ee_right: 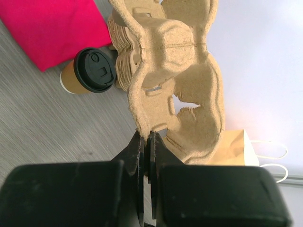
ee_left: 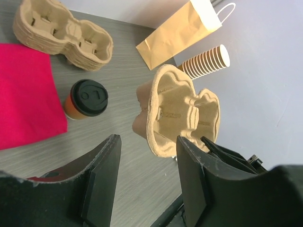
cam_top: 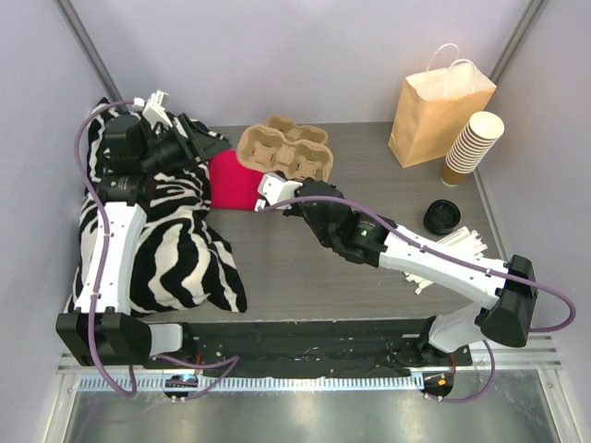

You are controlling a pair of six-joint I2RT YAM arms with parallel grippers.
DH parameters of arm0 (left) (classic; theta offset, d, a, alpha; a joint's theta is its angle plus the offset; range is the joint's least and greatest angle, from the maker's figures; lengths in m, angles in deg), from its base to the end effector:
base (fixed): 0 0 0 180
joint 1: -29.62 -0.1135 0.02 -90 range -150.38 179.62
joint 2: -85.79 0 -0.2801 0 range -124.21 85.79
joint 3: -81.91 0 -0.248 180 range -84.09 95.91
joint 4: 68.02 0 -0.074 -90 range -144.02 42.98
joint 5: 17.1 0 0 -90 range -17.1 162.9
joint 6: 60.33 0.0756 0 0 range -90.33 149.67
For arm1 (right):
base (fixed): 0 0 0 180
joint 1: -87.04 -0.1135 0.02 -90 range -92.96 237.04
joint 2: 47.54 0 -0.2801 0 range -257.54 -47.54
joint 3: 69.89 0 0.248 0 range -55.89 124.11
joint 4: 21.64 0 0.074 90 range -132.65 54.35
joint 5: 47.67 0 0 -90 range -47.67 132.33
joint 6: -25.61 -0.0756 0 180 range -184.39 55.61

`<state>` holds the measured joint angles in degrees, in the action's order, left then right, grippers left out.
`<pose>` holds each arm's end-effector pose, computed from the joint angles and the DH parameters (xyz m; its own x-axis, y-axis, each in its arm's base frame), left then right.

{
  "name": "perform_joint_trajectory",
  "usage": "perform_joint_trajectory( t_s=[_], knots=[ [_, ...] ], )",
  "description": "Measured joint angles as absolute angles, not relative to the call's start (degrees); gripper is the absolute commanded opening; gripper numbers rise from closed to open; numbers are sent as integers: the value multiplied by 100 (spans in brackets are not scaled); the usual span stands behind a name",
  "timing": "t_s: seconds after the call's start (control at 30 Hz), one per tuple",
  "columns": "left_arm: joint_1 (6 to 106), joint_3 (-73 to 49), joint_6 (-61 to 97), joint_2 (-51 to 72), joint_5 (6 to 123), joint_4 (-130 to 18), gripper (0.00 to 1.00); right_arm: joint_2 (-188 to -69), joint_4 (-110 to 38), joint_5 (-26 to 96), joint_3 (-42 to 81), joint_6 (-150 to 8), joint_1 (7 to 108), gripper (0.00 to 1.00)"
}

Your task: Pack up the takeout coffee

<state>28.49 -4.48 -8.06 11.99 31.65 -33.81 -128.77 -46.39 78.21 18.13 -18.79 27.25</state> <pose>0.3028 -0.0439 0.4340 -0.5783 -0.4716 -0.6657 0.3411 0.6015 -0.7224 0.2155 0.2821 0.3779 0.1913 -0.8220 -0.5364 -0.4045 0.4320 -0.8061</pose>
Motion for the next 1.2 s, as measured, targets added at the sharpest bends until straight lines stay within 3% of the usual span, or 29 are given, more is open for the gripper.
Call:
perform_joint_trajectory(
  t_s=[0.5, 0.77, 0.93, 1.0, 1.07, 1.1, 1.17, 1.2],
  knots=[
    [3133, -959, -1342, 1125, 3014, -3897, 52, -12877, -4639, 7709, 1809, -1907, 2572, 1],
    [3181, -992, -1368, 1125, 2972, -4059, 42, -12857, -4643, 7609, 1796, -1909, 2513, 1],
    [3181, -1029, -1372, 1116, 2974, -4096, 25, -12798, -4645, 7561, 1783, -1909, 2493, 1],
    [3181, -1033, -1377, 1112, 2974, -4100, 15, -12781, -4652, 7541, 1783, -1909, 2489, 7],
    [3181, -1035, -1383, 1112, 2974, -4100, 10, -12768, -4678, 7519, 1783, -1913, 2487, 21],
    [3181, -1040, -1359, 1112, 2974, -4100, 4, -12765, -4698, 7504, 1783, -1929, 2487, 39],
    [3181, -1042, -1340, 1109, 2968, -4087, 0, -12750, -4803, 7432, 1783, -1979, 2487, 59],
    [3181, -1042, -1329, 1109, 2974, -4087, 0, -12739, -4857, 7383, 1785, -2025, 2489, 63]
  ],
)
